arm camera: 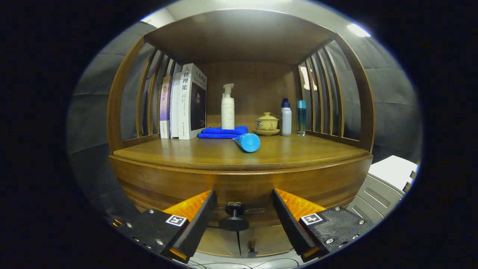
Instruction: Pull open the drawer, take out the items inside it, and place them on the countertop above the cabinet.
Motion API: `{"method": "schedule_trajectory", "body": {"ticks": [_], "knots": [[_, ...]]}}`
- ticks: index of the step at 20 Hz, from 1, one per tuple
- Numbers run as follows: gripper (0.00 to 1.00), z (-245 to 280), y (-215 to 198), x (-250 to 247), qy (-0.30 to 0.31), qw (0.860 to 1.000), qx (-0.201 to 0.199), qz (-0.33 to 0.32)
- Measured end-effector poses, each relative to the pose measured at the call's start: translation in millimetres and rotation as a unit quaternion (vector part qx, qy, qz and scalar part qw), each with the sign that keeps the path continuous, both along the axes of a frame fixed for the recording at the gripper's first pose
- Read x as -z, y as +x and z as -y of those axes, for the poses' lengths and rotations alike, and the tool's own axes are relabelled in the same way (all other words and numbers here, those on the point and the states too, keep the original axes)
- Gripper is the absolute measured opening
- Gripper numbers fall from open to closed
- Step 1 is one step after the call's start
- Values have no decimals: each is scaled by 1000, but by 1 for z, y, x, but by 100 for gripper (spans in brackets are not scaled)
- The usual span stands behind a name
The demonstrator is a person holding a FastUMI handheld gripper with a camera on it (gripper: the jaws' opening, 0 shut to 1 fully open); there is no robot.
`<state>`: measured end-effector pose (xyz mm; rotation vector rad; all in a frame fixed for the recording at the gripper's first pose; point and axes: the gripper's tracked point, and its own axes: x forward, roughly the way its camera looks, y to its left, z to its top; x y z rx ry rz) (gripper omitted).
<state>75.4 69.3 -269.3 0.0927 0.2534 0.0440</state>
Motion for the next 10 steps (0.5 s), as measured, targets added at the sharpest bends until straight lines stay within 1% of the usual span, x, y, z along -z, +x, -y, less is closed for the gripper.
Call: {"method": "schedule_trajectory", "body": {"ticks": [2, 5, 7, 8, 10], "knots": [[95, -1, 1, 1, 7, 1000, 0, 1], [95, 0, 1, 1, 0, 1000, -5, -4], [95, 0, -4, -8, 0, 1000, -23, 0], [95, 2, -9, -17, 11, 999, -36, 7], [95, 19, -23, -41, 17, 998, -46, 25]]}}
